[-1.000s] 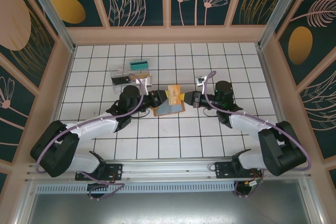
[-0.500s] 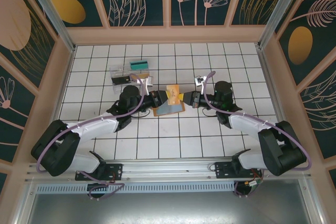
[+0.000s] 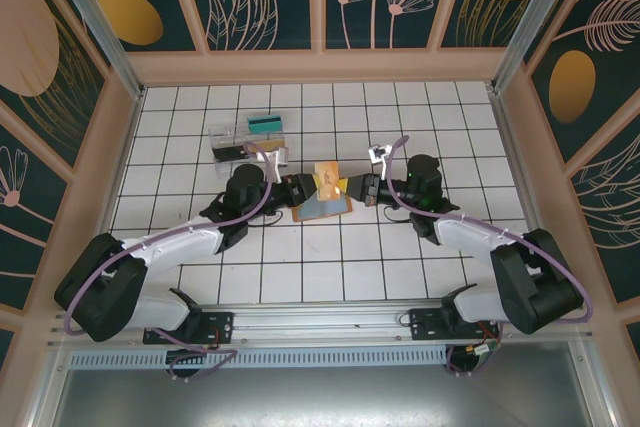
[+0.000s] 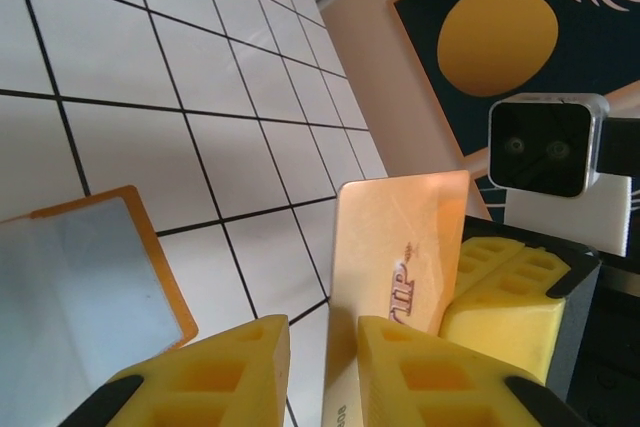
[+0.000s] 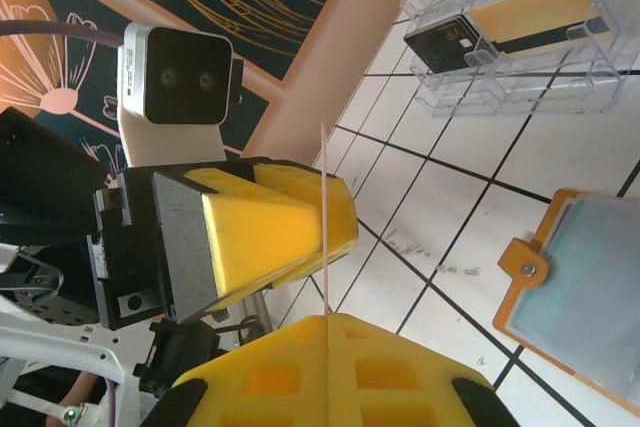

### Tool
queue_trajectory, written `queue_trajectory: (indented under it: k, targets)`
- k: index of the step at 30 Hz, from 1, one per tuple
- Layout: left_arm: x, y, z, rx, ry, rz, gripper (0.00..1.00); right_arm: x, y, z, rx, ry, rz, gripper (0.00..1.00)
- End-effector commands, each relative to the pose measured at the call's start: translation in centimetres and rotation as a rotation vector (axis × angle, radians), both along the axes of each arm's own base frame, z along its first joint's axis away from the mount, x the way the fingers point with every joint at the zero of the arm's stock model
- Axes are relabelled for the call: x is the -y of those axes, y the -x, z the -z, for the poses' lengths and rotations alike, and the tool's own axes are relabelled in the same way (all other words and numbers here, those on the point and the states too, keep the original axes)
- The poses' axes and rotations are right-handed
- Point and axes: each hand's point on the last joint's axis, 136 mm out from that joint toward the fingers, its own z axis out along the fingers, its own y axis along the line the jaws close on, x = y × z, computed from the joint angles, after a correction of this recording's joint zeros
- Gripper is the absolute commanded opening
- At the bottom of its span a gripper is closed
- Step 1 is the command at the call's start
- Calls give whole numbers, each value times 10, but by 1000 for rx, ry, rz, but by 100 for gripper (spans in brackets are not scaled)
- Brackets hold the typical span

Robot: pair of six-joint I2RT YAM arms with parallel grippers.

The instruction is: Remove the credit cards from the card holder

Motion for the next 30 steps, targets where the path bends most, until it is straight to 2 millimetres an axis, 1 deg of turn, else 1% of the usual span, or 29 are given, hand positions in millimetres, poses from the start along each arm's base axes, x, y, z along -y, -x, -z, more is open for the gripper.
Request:
queue_trajectory:
  k: [1,3,7,10,11,13,14,15,17,19,21,23,25,27,28,29,30]
  targets:
    - [7,7,-13,35,66,68,23,-7,1,-18,55,-38,-38,0]
    - [9,12,-17,46,89,91,19,-7,0,-17,54,-37,-34,0]
    - [8,17,-26,70,112,108,6,-7,-1,-16,54,-34,-32,0]
    - [6,22,-34,91,128,118,0,-8,-2,-15,52,-35,-35,0]
    - [5,21,-34,94,125,112,0,-8,-2,-15,53,-34,-34,7]
    - [2,19,-33,100,99,94,0,-7,-4,-13,53,-25,-21,36]
    - [0,18,-32,103,80,81,0,-7,-5,-12,55,-12,-11,45]
    - [-1,16,-31,105,60,71,0,-4,-7,-10,57,1,10,51]
    - [-6,11,-26,105,-8,40,0,2,-11,-7,70,33,51,58]
    - [-14,4,-15,98,-117,-1,0,8,-13,-4,87,62,92,64]
    - [-26,-6,-4,96,-251,-57,0,14,-12,-5,114,81,125,69]
    - [-40,-16,4,112,-395,-105,0,20,-13,-5,147,106,176,72]
    - [-56,-26,5,139,-521,-164,0,27,-14,-5,180,119,219,75]
    - [-70,-35,-1,208,-620,-214,0,34,-14,-8,212,117,267,80]
    - [-72,-38,-5,264,-665,-206,0,36,-12,-10,227,107,286,84]
    - [-76,-40,-8,315,-716,-199,0,39,-12,-12,231,93,310,97]
    - [-81,-42,-9,353,-772,-201,0,41,-11,-13,238,84,328,99]
